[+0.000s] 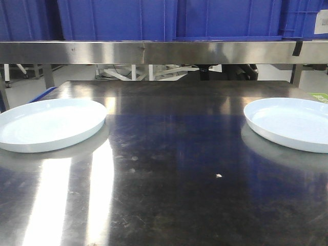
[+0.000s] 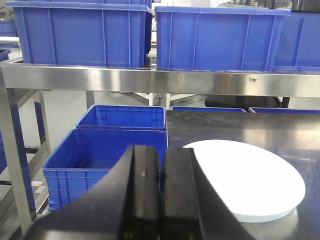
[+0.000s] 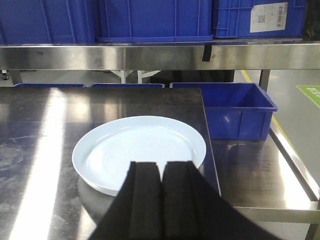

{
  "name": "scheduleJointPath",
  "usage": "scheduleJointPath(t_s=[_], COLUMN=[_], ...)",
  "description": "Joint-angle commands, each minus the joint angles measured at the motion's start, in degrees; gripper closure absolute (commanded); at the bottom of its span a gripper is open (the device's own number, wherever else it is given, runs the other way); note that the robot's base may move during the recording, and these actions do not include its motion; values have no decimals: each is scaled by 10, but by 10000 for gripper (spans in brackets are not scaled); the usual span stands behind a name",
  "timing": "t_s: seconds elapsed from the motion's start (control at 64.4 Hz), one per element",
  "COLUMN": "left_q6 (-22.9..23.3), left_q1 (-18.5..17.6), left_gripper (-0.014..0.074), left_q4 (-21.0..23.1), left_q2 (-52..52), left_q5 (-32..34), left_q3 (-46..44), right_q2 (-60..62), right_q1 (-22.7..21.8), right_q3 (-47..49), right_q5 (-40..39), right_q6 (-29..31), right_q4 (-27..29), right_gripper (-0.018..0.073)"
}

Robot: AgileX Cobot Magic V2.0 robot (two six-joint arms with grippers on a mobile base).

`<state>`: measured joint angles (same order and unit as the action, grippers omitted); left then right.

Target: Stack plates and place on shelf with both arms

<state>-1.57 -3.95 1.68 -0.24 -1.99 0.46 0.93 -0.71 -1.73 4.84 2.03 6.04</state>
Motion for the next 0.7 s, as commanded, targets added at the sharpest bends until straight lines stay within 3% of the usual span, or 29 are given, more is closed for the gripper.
scheduleJointPath(t_s=[0.0,0.683], left_q6=[-1,-1], left_q1=[0,0], left_gripper=[516,516], left_q4=[5,6], left_q2=[-13,-12], left_q5=[46,45], left_q3=[2,0], right_q2=[8,8], right_q1=[-1,-1], right_q3=[0,0], right_q5=[-48,-48], right_q6=[4,4], right_q4=[-3,-3], right_gripper=[511,511])
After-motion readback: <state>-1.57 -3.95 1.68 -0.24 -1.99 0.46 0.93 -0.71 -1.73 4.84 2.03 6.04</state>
